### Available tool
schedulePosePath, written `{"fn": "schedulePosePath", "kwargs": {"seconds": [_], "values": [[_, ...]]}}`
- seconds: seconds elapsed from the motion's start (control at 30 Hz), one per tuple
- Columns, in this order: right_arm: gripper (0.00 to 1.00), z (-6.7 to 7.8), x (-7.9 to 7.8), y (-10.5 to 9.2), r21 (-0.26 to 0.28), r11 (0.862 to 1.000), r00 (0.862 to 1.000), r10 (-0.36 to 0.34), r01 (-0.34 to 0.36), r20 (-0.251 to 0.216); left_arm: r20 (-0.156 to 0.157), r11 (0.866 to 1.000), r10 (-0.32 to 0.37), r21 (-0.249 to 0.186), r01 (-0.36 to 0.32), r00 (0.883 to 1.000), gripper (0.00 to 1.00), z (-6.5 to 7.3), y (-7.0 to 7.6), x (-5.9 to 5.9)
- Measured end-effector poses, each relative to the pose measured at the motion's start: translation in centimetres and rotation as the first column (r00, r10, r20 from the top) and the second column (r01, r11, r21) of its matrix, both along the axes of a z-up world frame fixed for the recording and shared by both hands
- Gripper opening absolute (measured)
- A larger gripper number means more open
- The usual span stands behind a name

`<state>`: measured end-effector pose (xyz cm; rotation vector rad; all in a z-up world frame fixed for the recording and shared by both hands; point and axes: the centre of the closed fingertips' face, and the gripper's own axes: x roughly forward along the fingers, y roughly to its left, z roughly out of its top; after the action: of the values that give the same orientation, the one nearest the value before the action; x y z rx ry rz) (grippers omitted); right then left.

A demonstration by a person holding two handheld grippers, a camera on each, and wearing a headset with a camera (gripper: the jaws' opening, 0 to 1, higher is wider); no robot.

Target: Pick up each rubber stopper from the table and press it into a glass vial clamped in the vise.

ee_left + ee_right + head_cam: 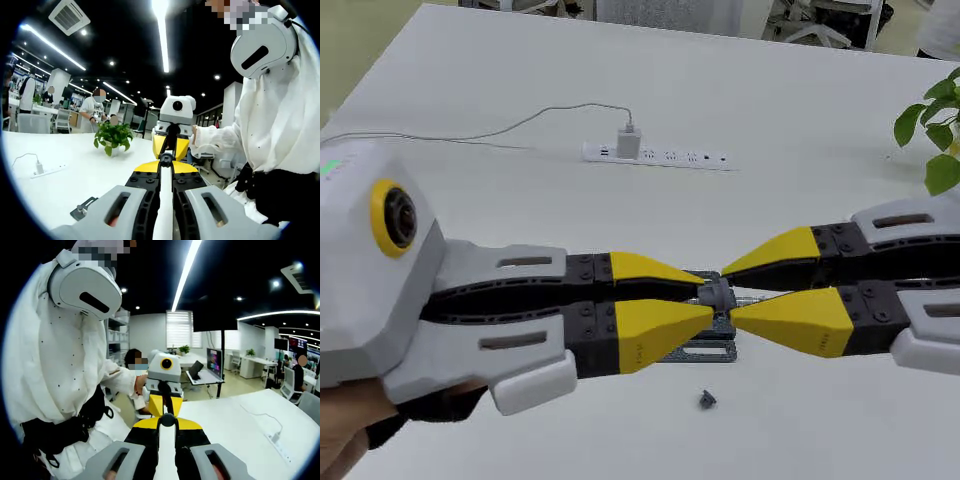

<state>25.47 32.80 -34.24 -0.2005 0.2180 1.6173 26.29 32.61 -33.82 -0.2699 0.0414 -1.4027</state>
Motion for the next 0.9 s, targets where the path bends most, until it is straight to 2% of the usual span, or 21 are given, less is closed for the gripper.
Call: {"fn": "schedulePosePath", "kwargs": {"seconds": [0.23, 0.37, 0.67, 0.9], "values": [[0.05, -0.3, 0.0, 0.3, -0.013, 1.0, 1.0, -0.004, 0.004, -0.008, 0.001, 1.0, 0.004, 0.005, -0.004, 1.0, 0.03, -0.3, 0.1, 0.1], [0.05, -0.7, 0.8, -0.4, -0.016, 1.0, 1.0, -0.007, 0.007, -0.015, 0.002, 1.0, 0.009, 0.009, -0.009, 1.0, 0.04, -0.5, 0.1, 0.2], [0.05, -1.3, 0.4, 0.3, -0.034, 0.999, 0.999, -0.017, 0.016, -0.03, -0.002, 0.999, 0.026, 0.031, -0.026, 1.0, 0.04, -1.2, 0.2, 0.3], [0.05, -1.7, 0.3, 0.5, -0.051, 0.998, 0.999, -0.024, 0.023, -0.033, -0.006, 0.998, 0.035, 0.046, -0.034, 0.999, 0.14, -1.7, 0.2, 0.3]]}}
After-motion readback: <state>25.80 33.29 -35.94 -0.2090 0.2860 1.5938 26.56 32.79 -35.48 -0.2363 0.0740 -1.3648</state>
